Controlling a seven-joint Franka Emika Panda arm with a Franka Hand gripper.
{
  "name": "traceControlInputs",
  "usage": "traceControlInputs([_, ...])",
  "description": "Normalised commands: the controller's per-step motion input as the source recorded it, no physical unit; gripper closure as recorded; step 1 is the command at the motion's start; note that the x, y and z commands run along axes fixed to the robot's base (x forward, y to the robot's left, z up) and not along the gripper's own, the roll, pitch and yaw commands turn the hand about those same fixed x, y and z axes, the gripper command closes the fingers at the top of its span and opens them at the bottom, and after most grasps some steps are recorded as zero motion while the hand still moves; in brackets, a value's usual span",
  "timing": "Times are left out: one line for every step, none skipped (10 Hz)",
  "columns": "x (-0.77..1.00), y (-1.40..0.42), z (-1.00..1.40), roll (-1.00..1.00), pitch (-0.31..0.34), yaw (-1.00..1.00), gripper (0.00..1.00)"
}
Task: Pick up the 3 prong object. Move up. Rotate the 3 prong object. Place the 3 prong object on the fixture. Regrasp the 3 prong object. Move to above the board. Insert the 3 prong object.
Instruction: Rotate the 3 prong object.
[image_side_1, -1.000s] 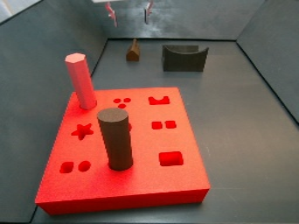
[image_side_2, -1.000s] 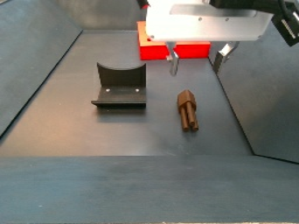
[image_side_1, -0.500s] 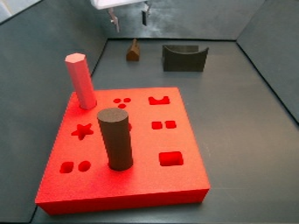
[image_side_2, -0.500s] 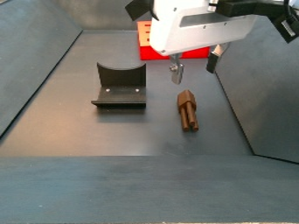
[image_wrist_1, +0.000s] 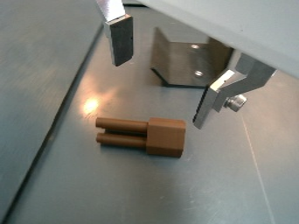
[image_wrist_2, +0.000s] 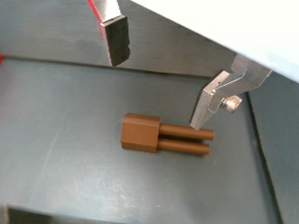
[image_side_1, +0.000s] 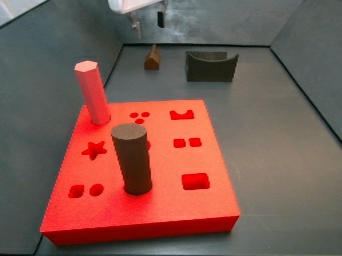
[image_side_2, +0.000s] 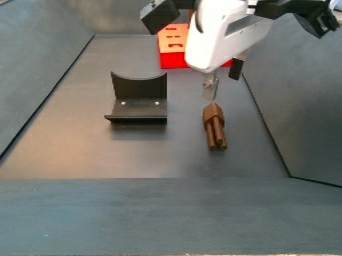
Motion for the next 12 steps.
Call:
traceControlInputs([0.04,0.01,-0.05,0.00,-0.004,1.00,0.00])
traceControlInputs([0.04,0.01,-0.05,0.00,-0.004,1.00,0.00])
traceControlInputs([0.04,0.01,-0.05,0.00,-0.005,1.00,0.00])
traceControlInputs([0.04,0.01,-0.04,0.00,-0.005,1.00,0.00])
traceControlInputs([0.04,0.01,-0.04,0.00,-0.005,1.00,0.00])
traceControlInputs([0.04,0.01,-0.04,0.00,-0.005,1.00,0.00])
traceControlInputs([0.04,0.01,-0.04,0.00,-0.005,1.00,0.00])
traceControlInputs([0.04,0.01,-0.04,0.00,-0.006,1.00,0.00])
traceControlInputs([0.04,0.01,-0.04,0.00,-0.006,1.00,0.00])
traceControlInputs([0.04,0.01,-0.04,0.00,-0.006,1.00,0.00])
traceControlInputs([0.04,0.01,-0.04,0.00,-0.006,1.00,0.00])
traceControlInputs([0.04,0.01,-0.04,0.00,-0.007,1.00,0.00])
